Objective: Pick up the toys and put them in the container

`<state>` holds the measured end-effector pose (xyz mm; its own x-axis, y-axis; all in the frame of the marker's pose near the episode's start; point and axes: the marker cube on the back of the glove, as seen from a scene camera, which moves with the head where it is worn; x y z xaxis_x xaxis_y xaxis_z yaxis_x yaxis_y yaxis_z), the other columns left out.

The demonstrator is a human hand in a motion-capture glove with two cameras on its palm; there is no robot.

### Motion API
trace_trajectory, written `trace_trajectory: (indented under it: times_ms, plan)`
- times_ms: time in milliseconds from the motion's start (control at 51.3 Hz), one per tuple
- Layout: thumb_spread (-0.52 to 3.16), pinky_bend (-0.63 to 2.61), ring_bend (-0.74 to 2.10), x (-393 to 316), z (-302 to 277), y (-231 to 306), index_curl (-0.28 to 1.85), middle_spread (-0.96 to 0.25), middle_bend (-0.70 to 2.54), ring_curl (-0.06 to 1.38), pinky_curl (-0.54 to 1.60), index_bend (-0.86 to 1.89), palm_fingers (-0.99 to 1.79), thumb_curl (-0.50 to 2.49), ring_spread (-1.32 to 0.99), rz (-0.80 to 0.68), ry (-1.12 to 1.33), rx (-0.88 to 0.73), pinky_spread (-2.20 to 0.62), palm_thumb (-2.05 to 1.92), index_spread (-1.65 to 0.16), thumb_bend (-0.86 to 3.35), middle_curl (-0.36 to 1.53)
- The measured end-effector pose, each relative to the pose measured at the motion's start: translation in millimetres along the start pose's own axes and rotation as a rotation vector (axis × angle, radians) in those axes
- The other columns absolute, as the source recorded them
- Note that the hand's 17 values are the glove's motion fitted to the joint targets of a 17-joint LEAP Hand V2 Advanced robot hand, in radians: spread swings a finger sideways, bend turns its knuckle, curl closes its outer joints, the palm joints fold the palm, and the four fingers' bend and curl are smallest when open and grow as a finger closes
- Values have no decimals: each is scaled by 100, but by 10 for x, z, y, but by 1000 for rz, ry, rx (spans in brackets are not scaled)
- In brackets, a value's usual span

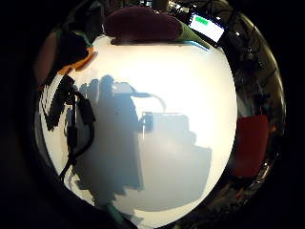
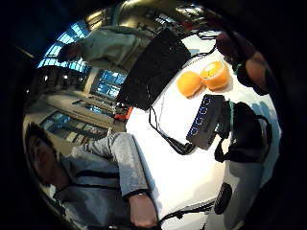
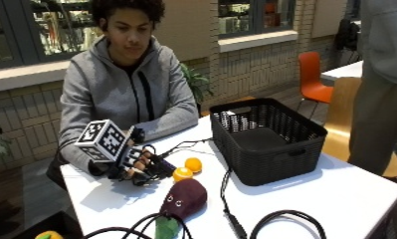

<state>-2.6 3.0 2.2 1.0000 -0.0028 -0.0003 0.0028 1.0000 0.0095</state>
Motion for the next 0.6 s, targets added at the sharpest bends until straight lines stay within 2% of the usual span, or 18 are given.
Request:
trace_trajectory:
  times_ms: [137, 273, 449, 605]
  plan:
    - [89, 29, 38, -10, -31, 14, 14, -2, 48, 14, 14, 26, 72, 7, -16, 0, 8, 12, -7, 40, -9, 44, 13]
    - [130, 29, 40, -23, -47, 33, 18, -3, 52, 16, 18, 26, 69, 13, -22, 6, 10, 25, -9, 41, -13, 56, 16]
    - [158, 30, 43, -14, -68, 25, 23, -4, 55, 18, 21, 26, 66, 21, -26, 12, 25, 33, -10, 38, -15, 66, 20]
    - [163, 32, 44, -43, 9, 22, 27, -4, 56, 19, 24, 27, 63, 25, -27, 49, 20, 64, -11, 33, -16, 70, 23]
